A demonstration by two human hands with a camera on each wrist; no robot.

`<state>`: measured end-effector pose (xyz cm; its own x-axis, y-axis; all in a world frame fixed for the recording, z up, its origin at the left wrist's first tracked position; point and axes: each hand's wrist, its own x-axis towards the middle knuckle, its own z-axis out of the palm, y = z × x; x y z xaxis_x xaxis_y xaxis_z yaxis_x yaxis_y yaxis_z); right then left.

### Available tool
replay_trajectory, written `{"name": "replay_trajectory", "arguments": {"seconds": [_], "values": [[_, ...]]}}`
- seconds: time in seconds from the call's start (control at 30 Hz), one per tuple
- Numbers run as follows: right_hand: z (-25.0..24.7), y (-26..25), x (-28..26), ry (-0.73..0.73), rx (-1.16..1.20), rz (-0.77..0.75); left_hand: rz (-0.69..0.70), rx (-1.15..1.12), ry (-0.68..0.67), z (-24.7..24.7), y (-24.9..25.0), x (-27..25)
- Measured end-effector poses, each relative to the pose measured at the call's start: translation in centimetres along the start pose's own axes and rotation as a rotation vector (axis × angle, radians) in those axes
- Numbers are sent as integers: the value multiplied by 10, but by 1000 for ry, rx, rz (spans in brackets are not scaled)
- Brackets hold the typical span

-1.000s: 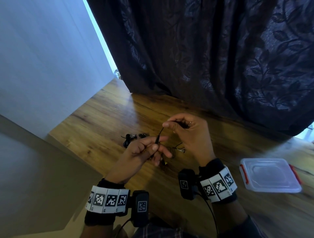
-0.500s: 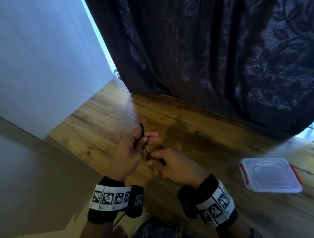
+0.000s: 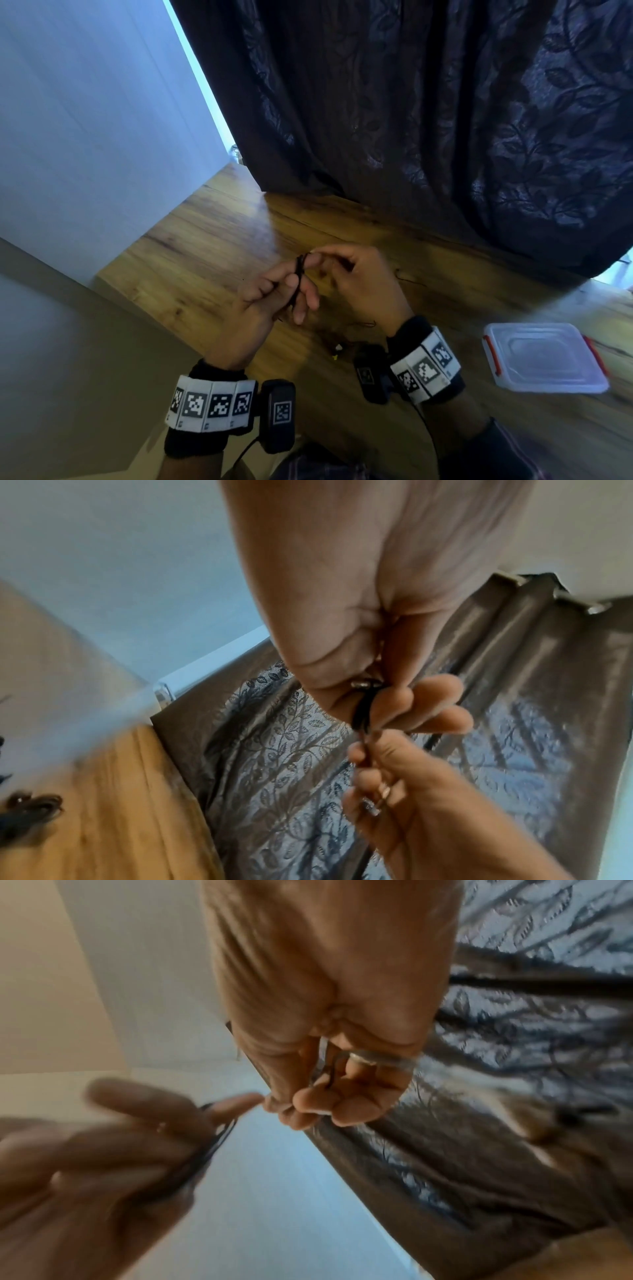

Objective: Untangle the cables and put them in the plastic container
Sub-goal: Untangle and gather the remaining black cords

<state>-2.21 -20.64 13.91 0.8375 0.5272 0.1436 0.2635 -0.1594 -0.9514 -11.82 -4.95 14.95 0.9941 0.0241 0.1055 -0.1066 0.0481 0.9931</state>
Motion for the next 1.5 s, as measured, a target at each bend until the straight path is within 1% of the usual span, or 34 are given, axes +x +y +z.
{"name": "replay_trajectory", "arguments": {"seconds": [0.1,0.13,0.17,0.23,0.3,0.37,0.43,0.47,0.53,0.6,0.67,0.73,0.8,0.87,0.97,1.07,1.17,1.3,1.37,1.43,1.5], "values": [[19,8,-21,-223,-37,43,39,-92,82,0,2,1],[23,9,-27,-292,-63,49,49,-54,125,-1,0,2],[25,9,-32,-346,-94,53,65,34,168,-1,-1,2],[23,5,-38,-420,-162,44,107,200,228,-2,-6,4],[16,-4,-39,-452,-241,32,159,324,228,-2,-8,5],[6,-14,-37,-446,-318,-2,167,445,178,-2,-13,4],[-5,-23,-31,-395,-352,-51,112,490,119,-2,-15,2],[-10,-26,-26,-361,-369,-86,64,456,109,-1,-15,0],[-21,-29,-13,-295,-388,-148,-22,312,66,1,-12,-1],[-28,-29,1,-229,-368,-198,-62,180,-7,2,-8,-2],[-31,-25,11,-174,-322,-232,-93,93,-35,0,-7,-2],[-29,-21,15,-145,-245,-216,-104,20,-19,-2,-6,-2],[-27,-15,14,-130,-113,-185,-110,-50,9,-4,-5,-3],[-24,-8,13,-120,-14,-176,-115,-81,12,-5,-4,-3],[-20,1,12,-102,32,-164,-119,-121,-17,-6,-4,-3],[-13,8,7,-81,102,-114,-124,-192,-25,-6,-3,-3],[0,16,-4,-49,14,-61,-95,-226,-11,-9,-1,-2],[18,19,-22,-35,-29,-28,-24,-187,25,-4,2,-2],[25,16,-32,-85,-82,-9,-19,-182,86,-1,1,-1],[31,10,-42,-156,-127,28,-1,-116,142,0,-2,1],[32,7,-48,-238,-213,-16,21,10,176,0,-5,3]]}}
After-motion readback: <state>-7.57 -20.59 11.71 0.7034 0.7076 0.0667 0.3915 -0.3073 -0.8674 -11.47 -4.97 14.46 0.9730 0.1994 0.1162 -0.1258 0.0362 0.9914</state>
